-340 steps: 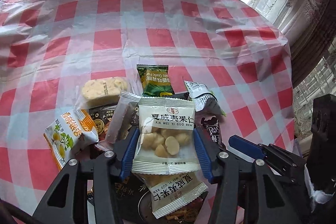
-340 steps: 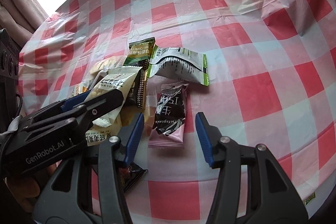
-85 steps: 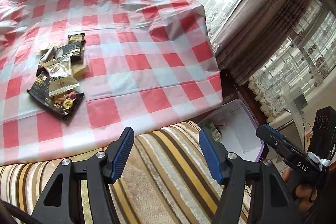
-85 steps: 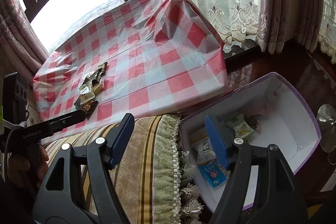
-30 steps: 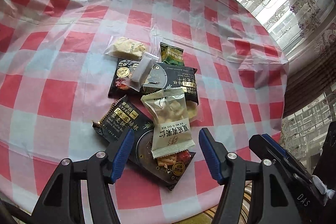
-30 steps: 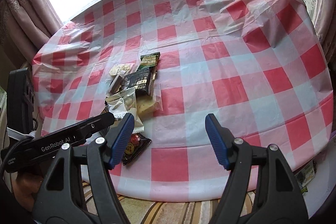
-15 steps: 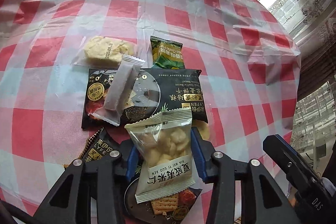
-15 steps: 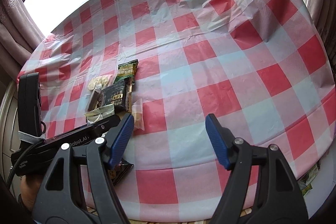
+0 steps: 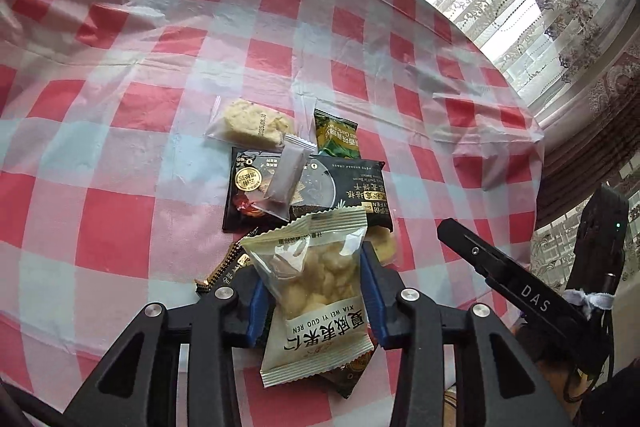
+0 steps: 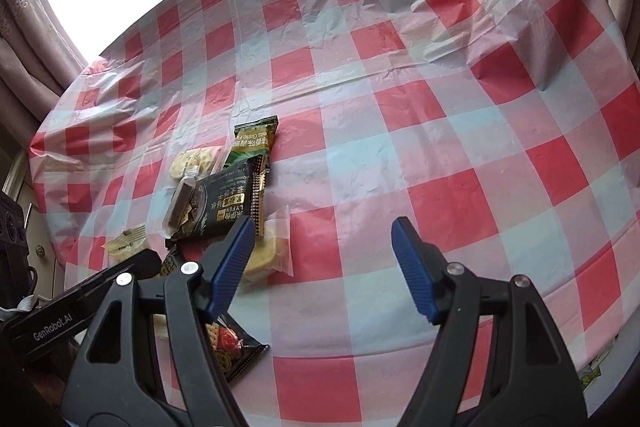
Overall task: Organize snacks
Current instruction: 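Grasp the white nut bag with the left tool while the right tool grasps the cake packet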
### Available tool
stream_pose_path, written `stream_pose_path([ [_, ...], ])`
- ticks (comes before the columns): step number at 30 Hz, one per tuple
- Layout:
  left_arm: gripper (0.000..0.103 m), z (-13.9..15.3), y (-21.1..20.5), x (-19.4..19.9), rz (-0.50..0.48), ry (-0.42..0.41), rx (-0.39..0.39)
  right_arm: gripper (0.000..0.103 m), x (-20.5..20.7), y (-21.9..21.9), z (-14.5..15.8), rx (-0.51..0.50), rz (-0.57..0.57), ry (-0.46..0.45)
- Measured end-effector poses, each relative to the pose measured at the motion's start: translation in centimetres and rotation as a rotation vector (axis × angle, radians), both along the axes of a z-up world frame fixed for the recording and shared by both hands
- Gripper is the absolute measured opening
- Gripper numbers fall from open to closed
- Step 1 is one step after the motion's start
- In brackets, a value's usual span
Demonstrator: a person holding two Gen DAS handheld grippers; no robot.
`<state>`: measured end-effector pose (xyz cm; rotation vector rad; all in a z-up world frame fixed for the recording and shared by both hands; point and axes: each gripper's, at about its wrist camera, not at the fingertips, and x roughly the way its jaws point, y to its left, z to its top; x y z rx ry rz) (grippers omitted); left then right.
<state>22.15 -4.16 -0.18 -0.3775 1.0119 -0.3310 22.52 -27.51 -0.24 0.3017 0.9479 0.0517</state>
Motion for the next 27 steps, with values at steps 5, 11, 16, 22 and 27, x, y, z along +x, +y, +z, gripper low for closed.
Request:
stream_pose_path([
  [5,0.041,0.5,1.9,-1.4,0.040,-0.024,-0.016,0.074,0.8,1.1,-0.6,0.005,0.048,0.006],
  [11,0.041,0.1,3.3,-2.2,0.067,-0.030,-0.022,0.081,1.7,5.7,-1.6,-0.102,0.172,0.064],
  [16,0.041,-0.5,3.6,-2.5,0.072,-0.018,-0.018,0.086,2.2,8.5,-3.5,-0.187,0.287,0.137],
  [22,0.041,-0.5,3.3,-3.0,0.074,-0.020,0.006,0.087,3.1,10.1,-4.0,-0.280,0.306,0.110],
  [27,0.041,-0.4,3.2,-4.1,0.083,-0.018,0.027,0.069,2.5,10.1,-3.5,-0.290,0.331,0.089],
])
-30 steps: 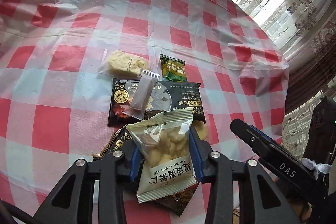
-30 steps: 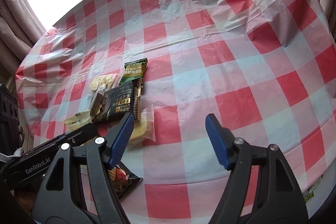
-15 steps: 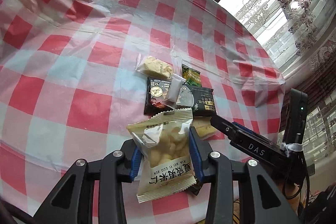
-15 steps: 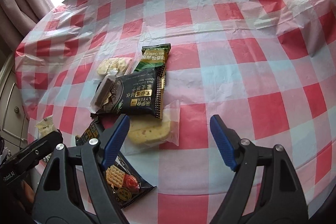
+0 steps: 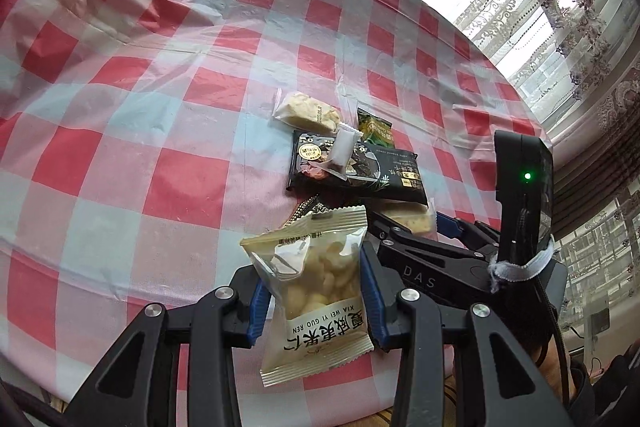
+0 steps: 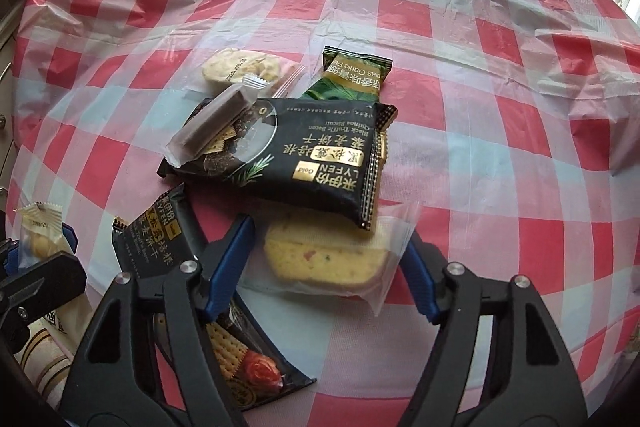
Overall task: Organize snacks
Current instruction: 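Grasp the white nut bag with the left tool while the right tool grasps the cake packet, then carry the nut bag and cake packet to the white box and open both tools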
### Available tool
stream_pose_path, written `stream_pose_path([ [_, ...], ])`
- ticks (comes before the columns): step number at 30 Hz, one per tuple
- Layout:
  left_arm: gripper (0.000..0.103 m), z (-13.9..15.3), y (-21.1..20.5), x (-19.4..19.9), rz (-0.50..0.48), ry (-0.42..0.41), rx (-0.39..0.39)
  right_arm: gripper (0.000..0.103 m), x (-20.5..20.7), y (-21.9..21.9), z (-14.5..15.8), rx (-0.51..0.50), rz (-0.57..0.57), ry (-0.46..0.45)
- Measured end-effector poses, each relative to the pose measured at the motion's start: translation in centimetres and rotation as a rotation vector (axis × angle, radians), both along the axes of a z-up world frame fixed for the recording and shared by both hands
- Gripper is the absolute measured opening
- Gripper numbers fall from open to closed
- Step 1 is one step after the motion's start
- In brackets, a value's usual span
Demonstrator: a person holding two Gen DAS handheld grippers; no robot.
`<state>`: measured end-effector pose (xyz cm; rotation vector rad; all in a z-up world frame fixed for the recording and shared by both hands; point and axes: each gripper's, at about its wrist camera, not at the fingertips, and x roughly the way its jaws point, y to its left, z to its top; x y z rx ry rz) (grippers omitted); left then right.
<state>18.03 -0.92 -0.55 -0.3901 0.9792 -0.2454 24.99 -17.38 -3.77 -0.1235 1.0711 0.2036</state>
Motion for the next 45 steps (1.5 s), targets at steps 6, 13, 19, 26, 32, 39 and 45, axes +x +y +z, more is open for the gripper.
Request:
stream_pose_path([
  [6,0.041,0.7,-0.3,-1.3,0.007,-0.012,0.020,0.061,-1.0,-1.4,0.4,0.024,-0.024,0.018],
  [13,0.041,1.3,-1.5,-2.5,-0.008,-0.017,0.048,0.060,-2.8,-4.4,0.7,0.096,-0.098,0.053],
  [19,0.041,2.0,-2.9,-3.3,-0.028,-0.025,0.068,0.060,-5.0,-7.5,2.1,0.204,-0.143,0.041],
  [26,0.041,2.5,-4.7,-4.0,-0.057,-0.033,0.084,0.060,-8.6,-11.3,4.1,0.312,-0.167,-0.005],
  [32,0.041,3.0,-7.7,-4.5,-0.126,-0.036,0.084,0.060,-11.4,-14.7,4.8,0.408,-0.165,-0.023],
  [39,0.041,3.4,-12.2,-5.0,-0.228,-0.037,0.072,0.060,-13.0,-19.2,4.4,0.478,-0.220,-0.035],
  [45,0.041,3.4,-15.9,-5.3,-0.314,-0.027,0.066,0.060,-14.8,-22.3,4.5,0.520,-0.251,-0.067],
])
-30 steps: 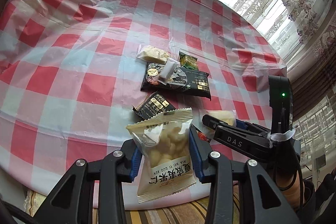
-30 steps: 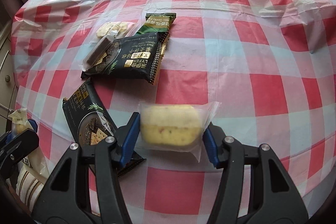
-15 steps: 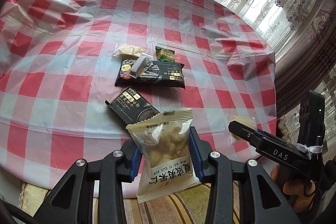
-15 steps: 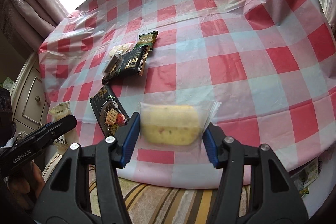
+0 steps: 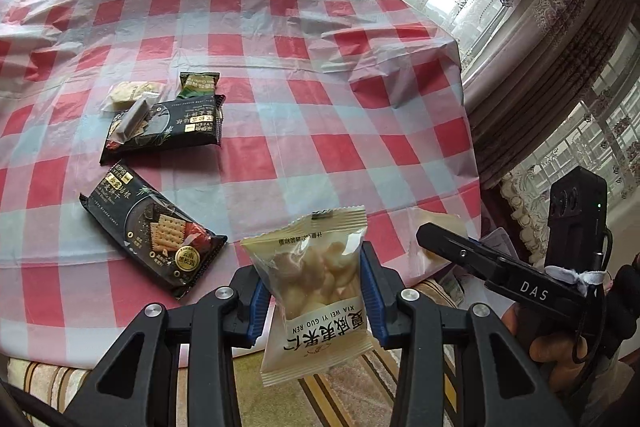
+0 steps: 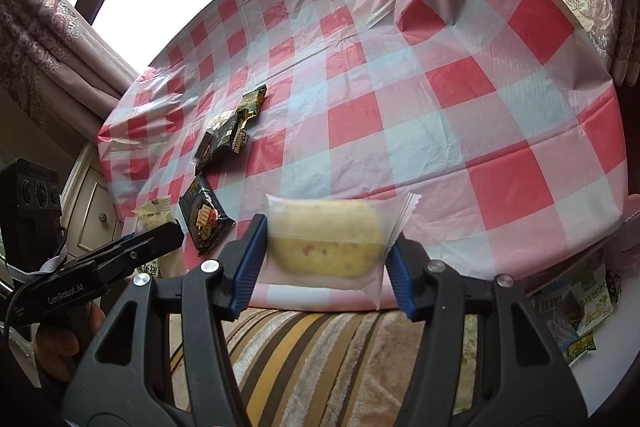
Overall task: Organize snacks
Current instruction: 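Carry the nut bag and cake packet to the white box and open both tools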
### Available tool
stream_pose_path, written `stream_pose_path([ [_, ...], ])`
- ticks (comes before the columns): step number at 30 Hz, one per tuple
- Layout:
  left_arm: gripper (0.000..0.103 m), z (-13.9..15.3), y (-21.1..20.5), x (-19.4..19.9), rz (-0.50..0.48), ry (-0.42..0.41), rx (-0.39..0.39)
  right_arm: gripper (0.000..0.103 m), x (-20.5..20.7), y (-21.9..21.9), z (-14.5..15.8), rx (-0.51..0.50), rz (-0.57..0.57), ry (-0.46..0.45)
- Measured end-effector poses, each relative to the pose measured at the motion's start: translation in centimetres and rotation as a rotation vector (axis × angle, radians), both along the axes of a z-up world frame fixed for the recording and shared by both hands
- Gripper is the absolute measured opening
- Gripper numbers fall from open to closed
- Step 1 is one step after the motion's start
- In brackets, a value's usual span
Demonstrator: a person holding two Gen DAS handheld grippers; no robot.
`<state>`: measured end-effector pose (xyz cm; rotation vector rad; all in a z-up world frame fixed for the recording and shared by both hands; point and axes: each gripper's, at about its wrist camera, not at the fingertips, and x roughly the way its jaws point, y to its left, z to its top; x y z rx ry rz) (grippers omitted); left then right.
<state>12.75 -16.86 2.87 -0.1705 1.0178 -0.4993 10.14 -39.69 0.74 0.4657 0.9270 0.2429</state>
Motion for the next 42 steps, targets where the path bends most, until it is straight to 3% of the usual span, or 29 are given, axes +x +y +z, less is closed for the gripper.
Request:
stream_pose_path([
  [6,0.041,-0.7,-4.1,-0.3,-0.099,0.064,-0.043,0.060,-2.5,-3.8,-0.7,0.022,-0.067,-0.002],
  [15,0.041,-1.4,-10.9,-1.6,-0.245,0.112,-0.043,0.060,-5.6,-7.9,-2.6,0.034,-0.147,0.025],
  [23,0.041,-2.4,-15.2,-2.6,-0.343,0.162,-0.028,0.060,-8.3,-12.2,-3.8,-0.060,-0.254,0.058],
  [33,0.041,-5.0,-20.6,-4.2,-0.455,0.303,-0.038,0.060,-10.6,-17.6,-4.7,-0.233,-0.438,0.143],
  [42,0.042,-5.9,-23.9,-5.6,-0.529,0.350,-0.034,0.060,-11.3,-20.2,-4.5,-0.343,-0.548,0.202],
])
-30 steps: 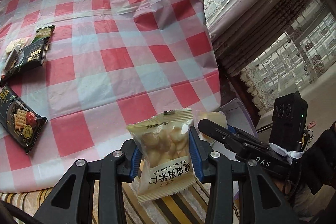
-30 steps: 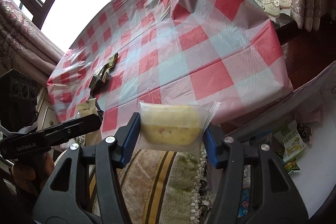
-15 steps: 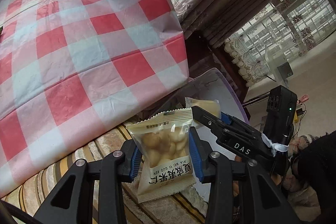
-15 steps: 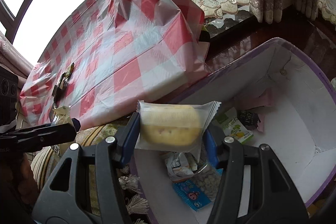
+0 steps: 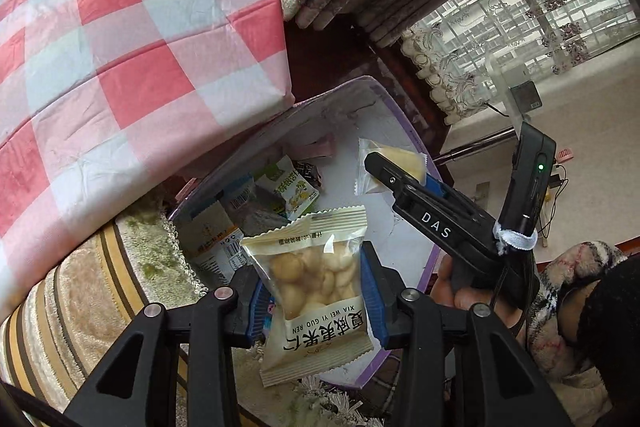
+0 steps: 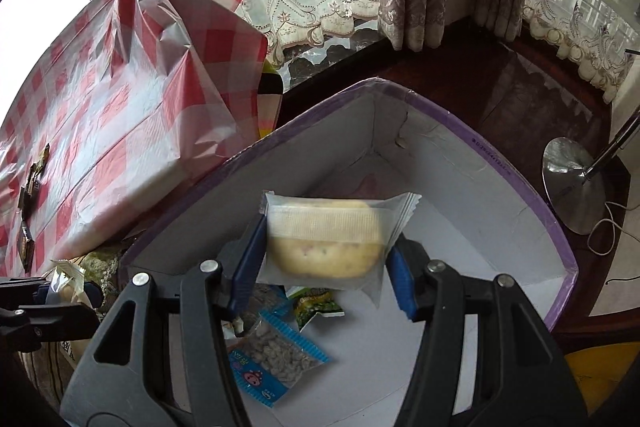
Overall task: Organize snacks
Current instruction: 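Carry the nut bag and cake packet to the white box and open both tools, then move both open tools back over the remaining snacks on the table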
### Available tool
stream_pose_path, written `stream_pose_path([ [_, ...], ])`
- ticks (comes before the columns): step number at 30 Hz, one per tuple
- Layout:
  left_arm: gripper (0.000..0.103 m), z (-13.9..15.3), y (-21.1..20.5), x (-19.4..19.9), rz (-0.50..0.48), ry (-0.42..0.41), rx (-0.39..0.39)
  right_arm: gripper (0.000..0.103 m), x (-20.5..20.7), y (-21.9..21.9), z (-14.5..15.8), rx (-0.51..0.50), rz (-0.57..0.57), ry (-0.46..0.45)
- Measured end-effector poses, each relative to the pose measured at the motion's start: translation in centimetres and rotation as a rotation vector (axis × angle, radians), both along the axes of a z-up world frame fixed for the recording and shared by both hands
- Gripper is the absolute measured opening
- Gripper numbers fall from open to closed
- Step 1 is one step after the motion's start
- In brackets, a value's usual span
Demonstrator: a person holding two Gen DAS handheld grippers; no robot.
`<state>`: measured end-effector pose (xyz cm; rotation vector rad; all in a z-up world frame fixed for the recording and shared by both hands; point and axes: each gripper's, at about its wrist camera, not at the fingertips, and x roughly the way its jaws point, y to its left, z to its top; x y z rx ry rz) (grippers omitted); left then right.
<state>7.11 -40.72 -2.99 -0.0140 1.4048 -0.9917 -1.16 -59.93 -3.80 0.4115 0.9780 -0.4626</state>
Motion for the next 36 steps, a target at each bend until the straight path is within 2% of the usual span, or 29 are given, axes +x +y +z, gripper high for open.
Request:
stream_pose_path([
  [5,0.046,-0.3,-1.2,-0.4,-0.030,0.043,-0.009,0.060,-0.2,-0.6,0.3,-0.040,-0.037,0.027],
  [7,0.058,-0.4,-1.3,-0.5,-0.042,0.058,-0.007,0.064,-0.3,-0.9,0.2,-0.037,-0.053,0.036],
  [9,0.064,-0.2,-1.2,-0.5,-0.035,0.047,-0.007,0.069,-0.5,-0.9,0.2,-0.039,-0.057,0.039],
  [15,0.064,0.0,-0.4,0.0,0.011,0.036,-0.011,0.070,0.0,0.5,-0.1,0.003,-0.005,0.042],
  [19,0.064,0.5,0.4,0.4,0.041,-0.002,-0.009,0.070,0.9,2.3,-0.2,0.032,0.045,0.038],
  [31,0.064,1.9,6.7,2.8,0.194,-0.076,-0.024,0.075,4.6,9.3,-0.5,0.118,0.232,0.026],
  [36,0.064,2.5,10.0,4.0,0.270,-0.093,-0.025,0.075,6.5,12.4,0.1,0.095,0.309,0.034],
])
